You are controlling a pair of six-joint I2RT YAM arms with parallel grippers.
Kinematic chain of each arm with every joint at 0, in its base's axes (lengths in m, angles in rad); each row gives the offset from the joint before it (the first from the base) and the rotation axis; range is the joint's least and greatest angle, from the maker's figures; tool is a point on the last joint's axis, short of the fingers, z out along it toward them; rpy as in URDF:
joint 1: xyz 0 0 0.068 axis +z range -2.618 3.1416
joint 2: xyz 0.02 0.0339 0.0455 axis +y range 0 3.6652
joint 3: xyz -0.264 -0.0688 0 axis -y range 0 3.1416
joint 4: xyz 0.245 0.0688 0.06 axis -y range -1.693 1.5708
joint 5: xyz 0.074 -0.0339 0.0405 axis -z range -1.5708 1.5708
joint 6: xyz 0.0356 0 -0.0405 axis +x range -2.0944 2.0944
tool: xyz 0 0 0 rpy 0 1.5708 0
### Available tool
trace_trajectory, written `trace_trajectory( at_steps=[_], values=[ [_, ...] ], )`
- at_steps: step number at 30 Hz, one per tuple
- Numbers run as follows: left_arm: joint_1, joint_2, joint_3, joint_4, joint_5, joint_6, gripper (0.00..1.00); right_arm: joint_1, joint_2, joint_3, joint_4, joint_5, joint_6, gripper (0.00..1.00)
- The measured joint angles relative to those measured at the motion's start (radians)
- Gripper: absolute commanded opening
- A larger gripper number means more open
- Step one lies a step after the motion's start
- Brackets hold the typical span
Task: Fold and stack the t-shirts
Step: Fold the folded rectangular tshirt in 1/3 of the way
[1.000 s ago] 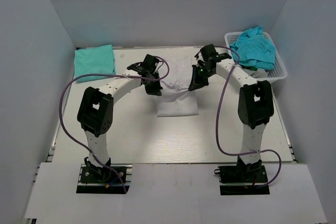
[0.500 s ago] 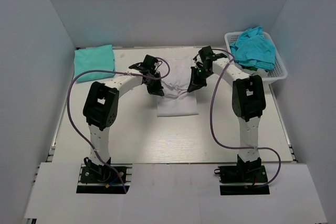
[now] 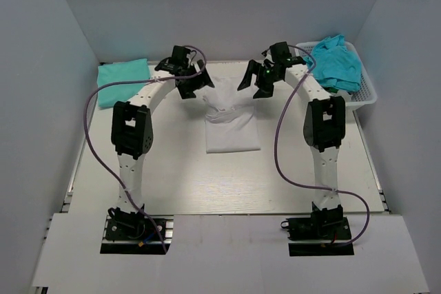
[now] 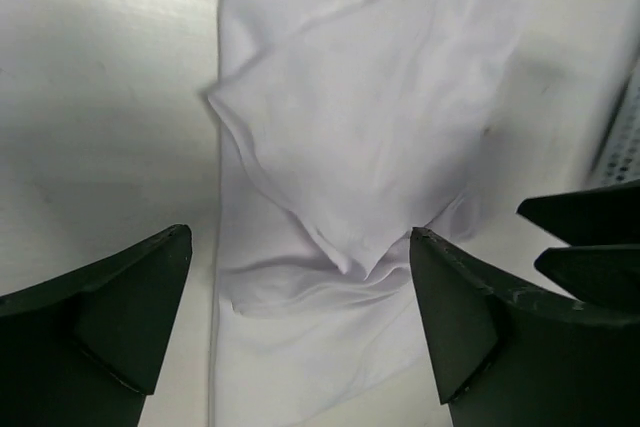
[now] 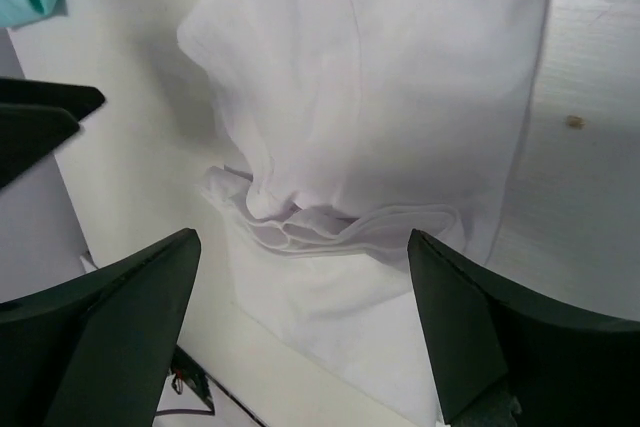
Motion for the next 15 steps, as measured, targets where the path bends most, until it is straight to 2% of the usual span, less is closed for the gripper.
trace_trajectory(
  at_steps=[3,5,11,15],
  values=[
    [0.037,-0.017,0.019,0.011,0.000,0.002,1.00,-0.019,-0.022,-0.026,0.033,-0.014,0.000,0.90],
    [0.044,-0.047,-0.027,0.025,0.006,0.015,1.00,-0.023,-0.061,-0.089,0.048,-0.015,-0.018,0.90],
    [0.005,-0.229,-0.348,0.055,0.055,0.054,1.00,0.026,-0.249,-0.340,0.077,-0.057,-0.139,0.90],
    [-0.014,-0.374,-0.549,0.064,0.073,0.053,1.00,0.098,-0.290,-0.398,0.110,-0.121,-0.193,0.90]
  ],
)
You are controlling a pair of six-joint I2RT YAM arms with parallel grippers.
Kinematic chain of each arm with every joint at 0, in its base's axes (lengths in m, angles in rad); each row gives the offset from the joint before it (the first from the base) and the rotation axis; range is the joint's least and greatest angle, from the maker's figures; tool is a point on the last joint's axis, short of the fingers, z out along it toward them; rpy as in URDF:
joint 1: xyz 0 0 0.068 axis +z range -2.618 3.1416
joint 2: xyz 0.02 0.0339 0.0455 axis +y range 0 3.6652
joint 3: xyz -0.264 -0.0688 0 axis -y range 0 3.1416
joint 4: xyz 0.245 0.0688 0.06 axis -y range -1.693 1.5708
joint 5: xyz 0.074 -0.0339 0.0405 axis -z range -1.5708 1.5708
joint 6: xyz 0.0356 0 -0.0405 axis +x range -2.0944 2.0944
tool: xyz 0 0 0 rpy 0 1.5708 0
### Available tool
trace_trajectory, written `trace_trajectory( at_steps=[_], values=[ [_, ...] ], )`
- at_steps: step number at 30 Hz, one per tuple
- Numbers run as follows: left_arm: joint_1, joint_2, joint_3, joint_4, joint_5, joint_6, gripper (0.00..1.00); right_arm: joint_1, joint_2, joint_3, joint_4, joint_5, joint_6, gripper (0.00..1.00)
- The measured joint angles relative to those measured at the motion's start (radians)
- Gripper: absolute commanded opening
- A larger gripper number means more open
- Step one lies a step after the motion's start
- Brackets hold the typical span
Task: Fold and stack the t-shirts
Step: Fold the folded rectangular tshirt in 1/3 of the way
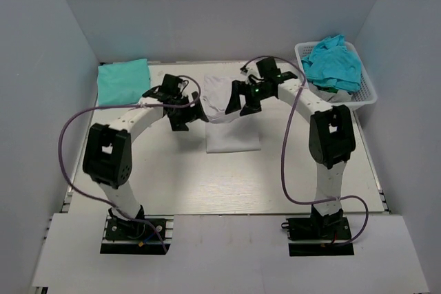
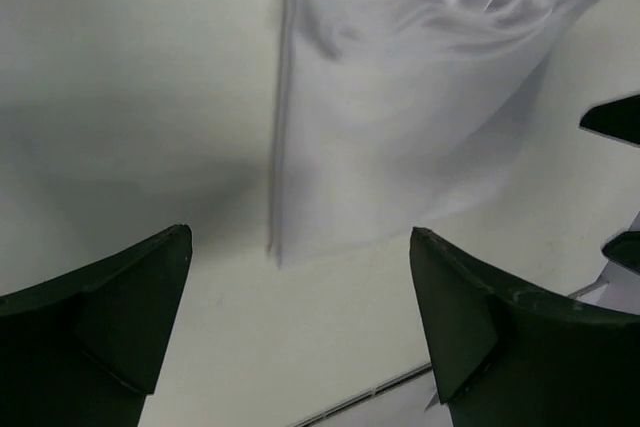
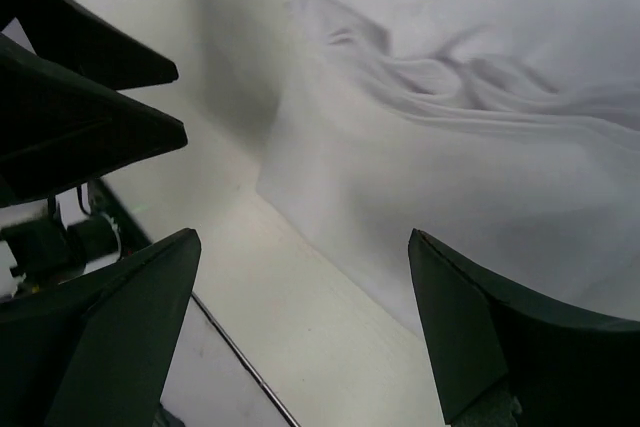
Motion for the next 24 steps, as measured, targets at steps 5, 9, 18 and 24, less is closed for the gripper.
trace_trajectory(
  at_steps=[5,9,18,24],
  values=[
    [0.025,-0.211,-0.185,-0.048,-0.064,-0.002,1.00,0.094,0.078,0.031,0.044,-0.065,-0.018,0.90],
    [0.035,-0.326,-0.275,-0.105,-0.133,-0.010,1.00,0.132,0.198,0.134,0.076,-0.070,-0.008,0.90],
    [0.035,-0.352,-0.309,-0.201,-0.184,-0.011,1.00,0.124,0.333,0.167,0.320,-0.011,0.183,0.90],
    [0.035,-0.357,-0.329,-0.197,-0.166,-0.008,1.00,0.093,0.369,0.158,0.457,-0.033,0.311,0.90]
  ],
)
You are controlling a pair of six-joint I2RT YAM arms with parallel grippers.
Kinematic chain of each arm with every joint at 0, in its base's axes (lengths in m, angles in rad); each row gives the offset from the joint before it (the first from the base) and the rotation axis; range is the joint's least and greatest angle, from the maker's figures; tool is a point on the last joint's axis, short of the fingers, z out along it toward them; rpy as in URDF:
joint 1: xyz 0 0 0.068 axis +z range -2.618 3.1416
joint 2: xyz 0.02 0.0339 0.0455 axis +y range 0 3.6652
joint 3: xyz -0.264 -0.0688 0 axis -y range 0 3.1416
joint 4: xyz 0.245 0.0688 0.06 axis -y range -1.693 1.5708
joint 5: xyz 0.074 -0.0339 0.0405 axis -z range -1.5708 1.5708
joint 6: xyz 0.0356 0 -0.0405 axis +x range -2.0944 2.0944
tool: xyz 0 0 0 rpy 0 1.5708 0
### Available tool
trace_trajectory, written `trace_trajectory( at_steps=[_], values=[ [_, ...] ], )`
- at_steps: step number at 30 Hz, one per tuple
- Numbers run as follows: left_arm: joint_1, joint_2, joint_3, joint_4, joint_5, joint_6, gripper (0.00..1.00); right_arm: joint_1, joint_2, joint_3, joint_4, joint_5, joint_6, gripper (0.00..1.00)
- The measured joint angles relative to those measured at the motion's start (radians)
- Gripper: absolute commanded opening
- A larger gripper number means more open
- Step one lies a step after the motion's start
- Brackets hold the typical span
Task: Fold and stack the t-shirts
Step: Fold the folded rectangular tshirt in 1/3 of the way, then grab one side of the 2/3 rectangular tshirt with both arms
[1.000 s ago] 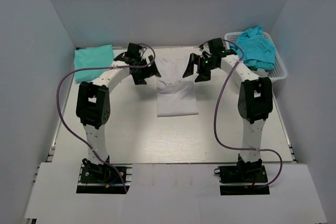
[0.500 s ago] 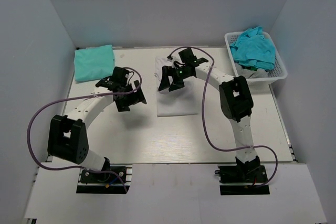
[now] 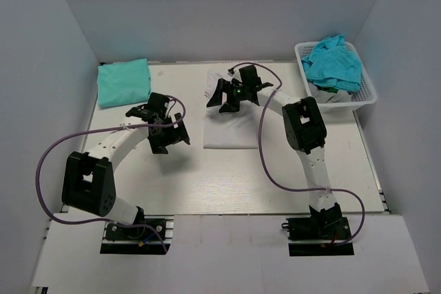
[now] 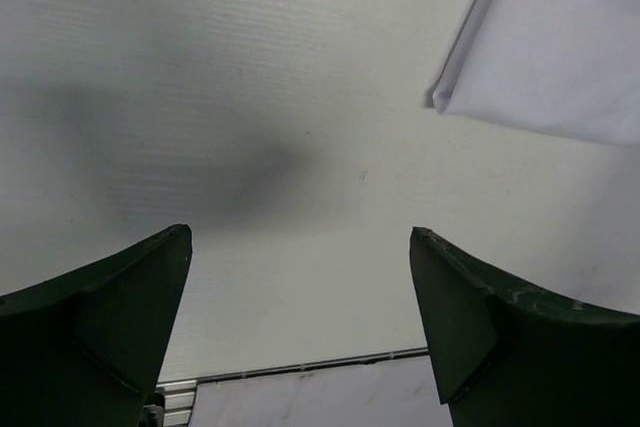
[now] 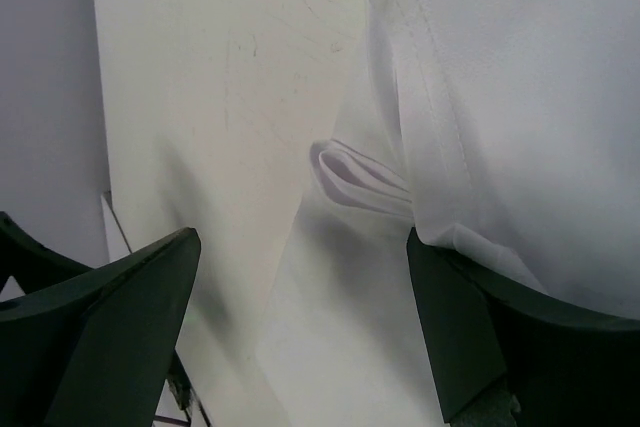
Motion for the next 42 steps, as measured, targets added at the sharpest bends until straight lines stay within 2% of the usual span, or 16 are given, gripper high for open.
trace_trajectory(
  at_steps=[5,11,15,18,21,23,30,34,42],
  values=[
    [-0.008,0.000,-0.015,0.023,0.049,0.011,1.00,-0.025,-0.006,-0.051,0.084,-0.056,0.033,0.90],
    [-0.019,0.030,0.006,0.103,0.117,0.030,1.00,-0.038,-0.095,-0.061,0.019,-0.064,-0.031,0.90],
    [-0.023,0.080,0.032,0.183,0.188,0.034,1.00,-0.045,-0.322,-0.201,0.018,-0.061,-0.051,0.90],
    [-0.030,0.118,0.048,0.263,0.251,0.035,1.00,-0.052,-0.547,-0.400,0.085,-0.055,-0.039,0.90],
    [-0.045,0.178,0.078,0.348,0.315,0.029,1.00,-0.060,-0.674,-0.567,0.151,-0.055,-0.011,0.90],
    [-0.060,0.229,0.102,0.406,0.358,0.023,1.00,-0.064,-0.683,-0.634,0.173,-0.054,0.011,0.90],
    [-0.103,0.368,0.110,0.578,0.458,-0.007,1.00,-0.086,-0.562,-0.821,0.254,-0.074,0.087,0.90],
    [-0.117,0.375,0.053,0.641,0.480,-0.026,1.00,-0.113,-0.541,-0.926,0.289,-0.096,0.115,0.90],
    [-0.124,0.377,-0.012,0.664,0.483,-0.025,1.00,-0.186,-0.545,-1.025,0.425,-0.194,0.137,0.90]
  ],
)
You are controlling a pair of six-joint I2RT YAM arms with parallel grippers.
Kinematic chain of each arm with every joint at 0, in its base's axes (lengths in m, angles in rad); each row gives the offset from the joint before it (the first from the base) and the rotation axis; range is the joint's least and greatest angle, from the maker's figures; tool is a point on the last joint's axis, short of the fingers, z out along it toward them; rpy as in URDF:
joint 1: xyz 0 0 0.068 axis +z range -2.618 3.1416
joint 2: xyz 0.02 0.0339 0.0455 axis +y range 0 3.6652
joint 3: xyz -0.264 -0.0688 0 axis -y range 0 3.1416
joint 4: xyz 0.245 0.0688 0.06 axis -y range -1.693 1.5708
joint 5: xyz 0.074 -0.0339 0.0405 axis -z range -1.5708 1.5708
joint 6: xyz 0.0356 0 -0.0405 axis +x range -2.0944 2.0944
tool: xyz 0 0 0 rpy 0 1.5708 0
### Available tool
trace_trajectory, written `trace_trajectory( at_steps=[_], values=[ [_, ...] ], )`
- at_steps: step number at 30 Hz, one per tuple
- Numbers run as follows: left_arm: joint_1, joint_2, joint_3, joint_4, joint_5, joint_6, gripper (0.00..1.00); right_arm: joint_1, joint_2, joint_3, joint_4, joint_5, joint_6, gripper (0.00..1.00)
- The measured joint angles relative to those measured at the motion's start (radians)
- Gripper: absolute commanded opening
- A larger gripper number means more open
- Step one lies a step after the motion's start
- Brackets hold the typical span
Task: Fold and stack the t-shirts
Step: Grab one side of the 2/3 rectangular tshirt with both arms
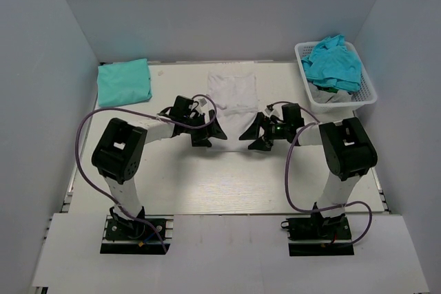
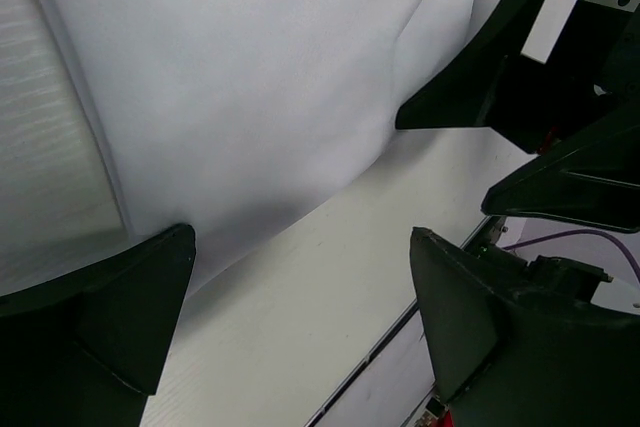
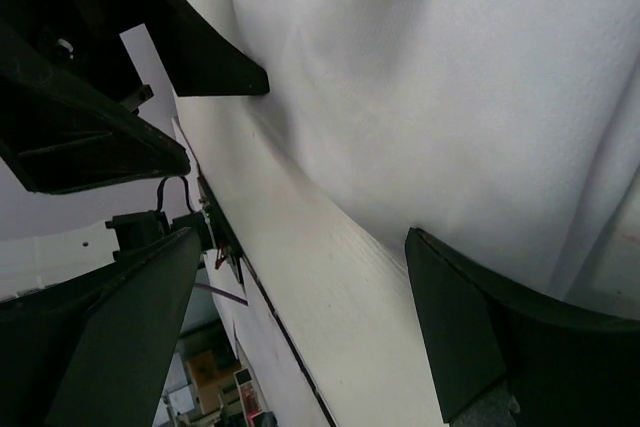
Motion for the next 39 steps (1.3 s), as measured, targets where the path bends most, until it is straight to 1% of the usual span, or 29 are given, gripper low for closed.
trace_trajectory(
  at_steps=[4,8,11,14,17,19,22,26,28,29,32,34,35,36,38,39],
  values=[
    [-0.002,-0.026,-0.027,-0.002,-0.006,0.007,1.00,-0.008,-0.035,-0.039,-0.003,-0.006,-0.027,0.90],
    [-0.006,-0.061,-0.033,-0.070,-0.031,0.026,1.00,-0.008,-0.078,-0.038,-0.107,0.013,-0.089,0.90],
    [-0.007,-0.117,-0.033,-0.169,-0.098,0.050,1.00,-0.008,-0.138,-0.025,-0.251,0.067,-0.153,0.90],
    [-0.006,-0.210,-0.021,-0.267,-0.185,0.071,1.00,-0.010,-0.238,-0.013,-0.375,0.138,-0.206,0.90],
    [-0.010,-0.286,0.005,-0.330,-0.265,0.090,1.00,-0.009,-0.345,-0.008,-0.460,0.227,-0.241,0.90],
    [-0.014,-0.305,0.010,-0.351,-0.302,0.100,1.00,-0.009,-0.384,-0.008,-0.491,0.288,-0.256,0.90],
    [-0.026,-0.270,0.010,-0.376,-0.330,0.113,1.00,-0.009,-0.382,-0.008,-0.525,0.348,-0.261,0.90],
    [-0.055,-0.148,0.010,-0.378,-0.334,0.119,1.00,-0.009,-0.312,-0.008,-0.526,0.371,-0.254,0.90],
    [-0.067,-0.117,0.017,-0.366,-0.324,0.115,0.96,-0.009,-0.270,-0.008,-0.522,0.373,-0.246,0.90],
    [-0.074,-0.119,0.018,-0.349,-0.326,0.113,0.91,-0.010,-0.252,-0.006,-0.517,0.357,-0.236,0.89],
    [-0.090,-0.100,0.021,-0.327,-0.323,0.105,0.81,-0.010,-0.223,0.014,-0.503,0.345,-0.229,0.81],
    [-0.097,-0.087,0.025,-0.311,-0.319,0.098,0.75,-0.010,-0.195,0.031,-0.491,0.336,-0.229,0.74],
    [-0.098,-0.081,0.026,-0.303,-0.318,0.093,0.70,-0.010,-0.183,0.037,-0.483,0.329,-0.227,0.72],
    [-0.098,-0.076,0.027,-0.296,-0.316,0.089,0.65,-0.009,-0.173,0.040,-0.474,0.322,-0.225,0.63],
    [-0.098,-0.067,0.025,-0.280,-0.316,0.078,0.56,-0.010,-0.151,0.042,-0.455,0.308,-0.225,0.55],
    [-0.098,-0.064,0.022,-0.270,-0.318,0.073,0.49,-0.011,-0.137,0.044,-0.447,0.300,-0.222,0.51]
  ],
)
